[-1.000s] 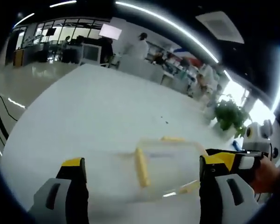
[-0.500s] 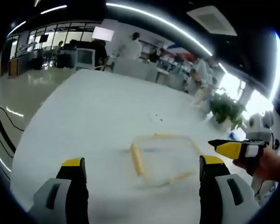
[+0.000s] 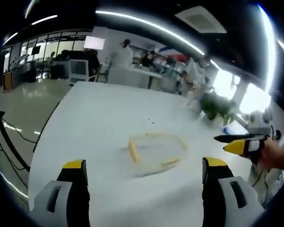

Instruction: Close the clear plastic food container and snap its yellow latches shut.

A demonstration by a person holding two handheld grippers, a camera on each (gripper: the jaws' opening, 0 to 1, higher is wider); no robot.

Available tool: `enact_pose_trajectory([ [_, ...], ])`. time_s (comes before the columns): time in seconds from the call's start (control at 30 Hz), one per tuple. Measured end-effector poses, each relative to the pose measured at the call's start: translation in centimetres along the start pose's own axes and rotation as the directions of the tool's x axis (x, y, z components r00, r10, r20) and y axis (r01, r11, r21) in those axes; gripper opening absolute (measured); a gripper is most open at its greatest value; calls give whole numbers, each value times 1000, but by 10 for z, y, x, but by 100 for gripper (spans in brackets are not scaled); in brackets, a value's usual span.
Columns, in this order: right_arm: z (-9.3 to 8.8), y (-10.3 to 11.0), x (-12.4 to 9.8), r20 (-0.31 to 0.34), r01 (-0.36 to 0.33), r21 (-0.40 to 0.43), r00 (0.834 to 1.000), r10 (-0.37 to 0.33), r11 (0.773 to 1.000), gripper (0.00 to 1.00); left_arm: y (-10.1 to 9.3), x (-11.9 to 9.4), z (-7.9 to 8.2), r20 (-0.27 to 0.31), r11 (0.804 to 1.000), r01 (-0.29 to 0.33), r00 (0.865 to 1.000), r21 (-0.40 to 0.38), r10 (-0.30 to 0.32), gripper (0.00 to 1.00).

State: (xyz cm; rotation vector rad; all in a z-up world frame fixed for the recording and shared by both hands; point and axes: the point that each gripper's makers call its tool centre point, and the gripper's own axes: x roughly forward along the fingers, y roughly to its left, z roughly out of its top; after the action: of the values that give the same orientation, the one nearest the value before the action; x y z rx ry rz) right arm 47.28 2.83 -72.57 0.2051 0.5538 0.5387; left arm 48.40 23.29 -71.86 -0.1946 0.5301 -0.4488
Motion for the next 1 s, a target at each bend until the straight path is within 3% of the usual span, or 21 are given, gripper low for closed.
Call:
enact_pose_trajectory([
  [0.2, -10, 13, -31, -19, -9, -23, 1000, 9, 1000, 97, -5, -31, -1, -3, 1000, -4, 1000, 31, 4, 99],
  [0.57, -38, 37, -74, -74, -39, -74, 997, 33, 997, 95, -22, -84, -20, -37, 997, 15, 999, 71, -13, 99],
  [0.77, -52, 35, -98, -74, -16, -76, 997, 11, 997, 98, -21, -105, -28, -50, 996, 9, 999, 94, -4, 99],
  [1.0, -77, 22, -127, -90, 32, -90, 995, -40, 995, 98, -19, -133, -50, -90, 994, 22, 996, 107, -13, 99],
])
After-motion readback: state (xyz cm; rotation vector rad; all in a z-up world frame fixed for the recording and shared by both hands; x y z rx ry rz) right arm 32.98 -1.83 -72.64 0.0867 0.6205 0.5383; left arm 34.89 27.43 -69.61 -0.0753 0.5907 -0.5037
